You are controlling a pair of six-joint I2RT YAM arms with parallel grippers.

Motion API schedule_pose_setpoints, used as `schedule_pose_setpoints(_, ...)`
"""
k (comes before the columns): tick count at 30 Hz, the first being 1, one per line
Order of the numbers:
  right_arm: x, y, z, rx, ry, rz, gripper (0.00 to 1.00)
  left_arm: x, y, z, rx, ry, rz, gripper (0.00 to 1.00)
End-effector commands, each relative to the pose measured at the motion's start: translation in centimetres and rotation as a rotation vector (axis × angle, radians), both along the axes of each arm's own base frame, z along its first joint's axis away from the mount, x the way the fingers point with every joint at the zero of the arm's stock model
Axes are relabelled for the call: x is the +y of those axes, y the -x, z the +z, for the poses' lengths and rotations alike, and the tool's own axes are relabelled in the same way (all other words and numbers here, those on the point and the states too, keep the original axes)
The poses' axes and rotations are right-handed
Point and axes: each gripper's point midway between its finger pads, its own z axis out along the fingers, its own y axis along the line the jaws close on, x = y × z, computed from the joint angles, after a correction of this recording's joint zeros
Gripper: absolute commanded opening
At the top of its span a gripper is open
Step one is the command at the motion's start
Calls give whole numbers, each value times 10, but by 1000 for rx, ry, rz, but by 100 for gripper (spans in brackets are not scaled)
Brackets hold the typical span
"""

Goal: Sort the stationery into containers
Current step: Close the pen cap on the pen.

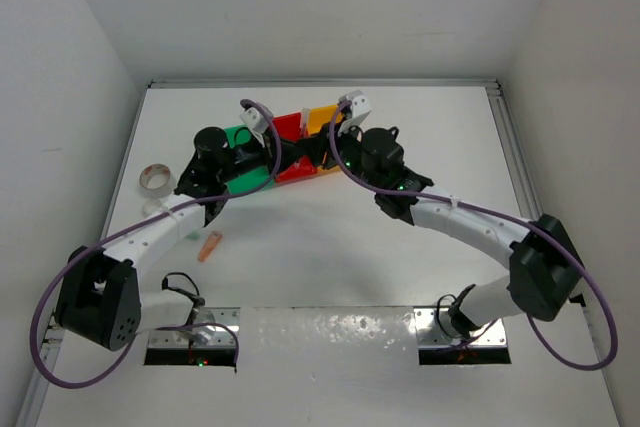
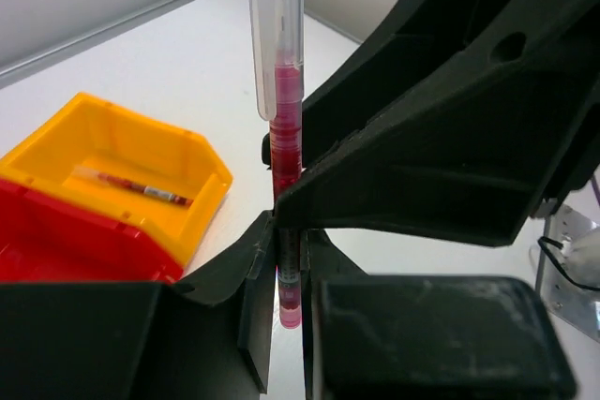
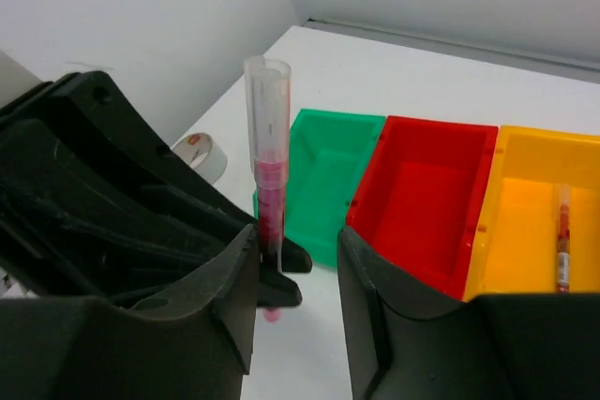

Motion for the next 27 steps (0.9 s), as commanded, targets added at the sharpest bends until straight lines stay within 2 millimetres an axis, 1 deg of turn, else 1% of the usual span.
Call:
schedule_pose_setpoints(1, -19, 16, -10, 50, 81, 32, 37, 2, 2, 72, -256, 70, -4, 0)
schedule_pose_setpoints(2, -26, 14, -5, 43, 77, 18, 38, 3, 2, 72, -258, 69, -1, 0)
schedule_pose_setpoints(3, -33, 17, 8, 28, 65, 12, 38, 2, 2, 71, -253, 67, -7, 0)
schedule_pose_setpoints(5, -41, 18, 24, 0, 60, 5, 40, 2, 3, 69, -245, 67, -9, 0)
schedule_pose_setpoints(6, -50, 20, 34, -16, 68, -4, 44, 2, 2, 68, -242, 66, -7, 0)
schedule_pose_setpoints(7, -54, 19, 51, -44, 56, -10, 48, 2, 2, 67, -236, 64, -7, 0)
schedule_pose_setpoints(8, -58, 18, 59, -57, 57, -16, 51, 2, 2, 67, -238, 63, -7, 0)
schedule_pose_setpoints(9, -61, 19, 62, -54, 73, -15, 55, 1, 2, 65, -233, 60, -10, 0)
schedule_pose_setpoints(10, -63, 17, 71, -70, 78, -17, 55, 1, 2, 64, -227, 57, -10, 0)
schedule_pose_setpoints(11, -60, 16, 92, -103, 64, -6, 56, 0, 3, 62, -221, 53, -18, 0)
schedule_pose_setpoints(12, -60, 14, 98, -109, 71, -8, 56, 0, 2, 59, -209, 47, -17, 0)
schedule_pose_setpoints(13, -57, 11, 102, -113, 66, -7, 55, -1, 3, 58, -205, 45, -20, 0)
schedule_pose_setpoints(14, -51, 12, 121, -141, 40, 15, 47, -2, 4, 58, -203, 44, -24, 0)
schedule_pose_setpoints(15, -48, 8, 129, -154, 22, 14, 34, -2, 4, 56, -196, 41, -23, 0)
schedule_pose_setpoints(16, -46, 5, 132, -159, 16, 13, 17, -2, 5, 54, -188, 40, -23, 0)
schedule_pose_setpoints(17, -40, -1, 137, -165, 9, 14, 16, -3, 6, 54, -184, 39, -29, 0)
schedule_pose_setpoints(18, -37, -5, 139, -170, 3, 18, 19, -4, 7, 53, -180, 38, -32, 0)
schedule_pose_setpoints(19, -33, -6, 146, -179, -11, 27, 33, -3, 7, 54, -184, 38, -29, 0)
schedule_pose_setpoints(20, -27, -11, 139, -166, -3, 38, 40, -3, 8, 53, -180, 38, -29, 0)
schedule_pose_setpoints(21, -21, -11, 137, -161, -9, 66, 46, -3, 8, 54, -181, 38, -29, 0)
schedule_pose_setpoints(22, -16, -11, 140, -163, -17, 83, 51, -3, 7, 54, -181, 38, -23, 0)
schedule_pose_setpoints(23, -8, -13, 131, -140, -14, 111, 52, -3, 8, 54, -183, 39, -23, 0)
schedule_pose_setpoints(24, -5, -13, 130, -134, -19, 122, 53, -3, 8, 55, -184, 40, -23, 0)
schedule_pose_setpoints(27, 4, -15, 115, -88, -28, 147, 51, -2, 7, 54, -183, 42, -18, 0)
